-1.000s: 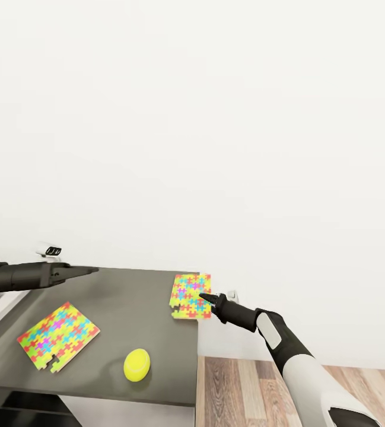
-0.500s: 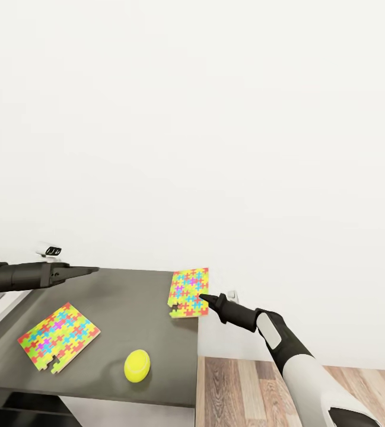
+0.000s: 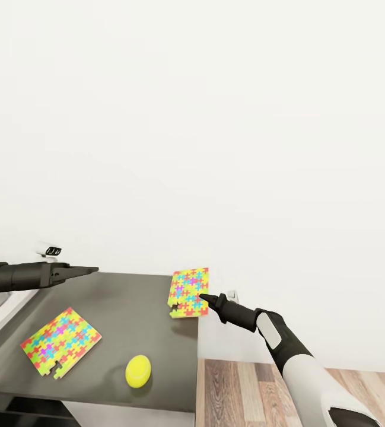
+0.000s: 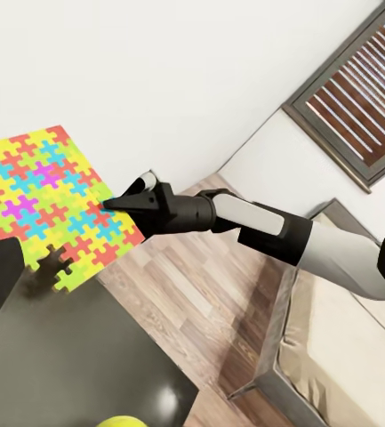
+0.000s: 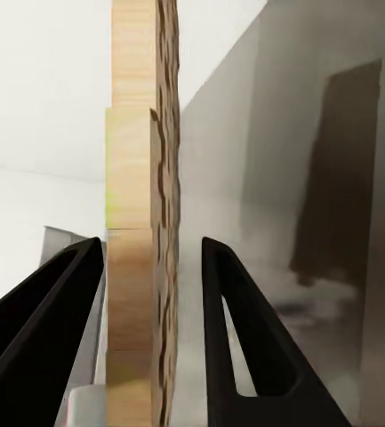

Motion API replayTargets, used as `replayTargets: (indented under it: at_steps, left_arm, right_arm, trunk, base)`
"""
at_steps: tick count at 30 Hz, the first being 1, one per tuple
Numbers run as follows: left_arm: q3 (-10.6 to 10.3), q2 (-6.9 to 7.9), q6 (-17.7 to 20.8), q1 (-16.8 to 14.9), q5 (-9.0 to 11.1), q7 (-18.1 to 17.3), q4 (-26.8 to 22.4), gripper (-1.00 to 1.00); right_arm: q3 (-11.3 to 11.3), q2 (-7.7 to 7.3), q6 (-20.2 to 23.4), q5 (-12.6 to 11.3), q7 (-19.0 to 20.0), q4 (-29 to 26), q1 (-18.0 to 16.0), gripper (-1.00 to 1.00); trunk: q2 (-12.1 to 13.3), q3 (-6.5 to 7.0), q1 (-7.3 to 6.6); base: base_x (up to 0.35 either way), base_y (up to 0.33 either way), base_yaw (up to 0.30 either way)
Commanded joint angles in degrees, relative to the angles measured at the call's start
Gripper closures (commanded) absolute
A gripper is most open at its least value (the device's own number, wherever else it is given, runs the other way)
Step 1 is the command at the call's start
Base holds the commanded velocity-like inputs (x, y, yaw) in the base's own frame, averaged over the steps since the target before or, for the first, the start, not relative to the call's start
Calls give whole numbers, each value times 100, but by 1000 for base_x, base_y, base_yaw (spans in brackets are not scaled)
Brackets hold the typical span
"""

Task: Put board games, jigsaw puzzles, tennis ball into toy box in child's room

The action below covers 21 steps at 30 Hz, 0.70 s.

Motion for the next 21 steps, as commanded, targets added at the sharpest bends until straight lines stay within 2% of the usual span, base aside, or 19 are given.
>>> replayTargets:
  at_steps: [1,4,11,21]
  left_arm:
    - [-2,2,61,-3,-3,-22,0,-100]
    - [-10,1,61,-3,-7,-22,0,-100]
    - [-20,-6,61,-3,-14,-22,0,-100]
    - [-25,-12,61,-3,-19,-22,0,-100]
  right_arm:
    - [-35,6,28,14,11,0,-4,100]
    - [-35,12,17,13,10,-1,-5,100]
    - [-30,15,-253,5,48,1,-9,100]
    - [-43,15,-277,-4,85,7,-8,100]
  trunk:
    - [38,13,-23]
    - [159,66,-89]
    - [440,192,-242]
    - [841,372,-462]
  base:
    - [0,0,0]
    - [-7,0,0]
    - [-146,0,0]
    - [-14,0,0]
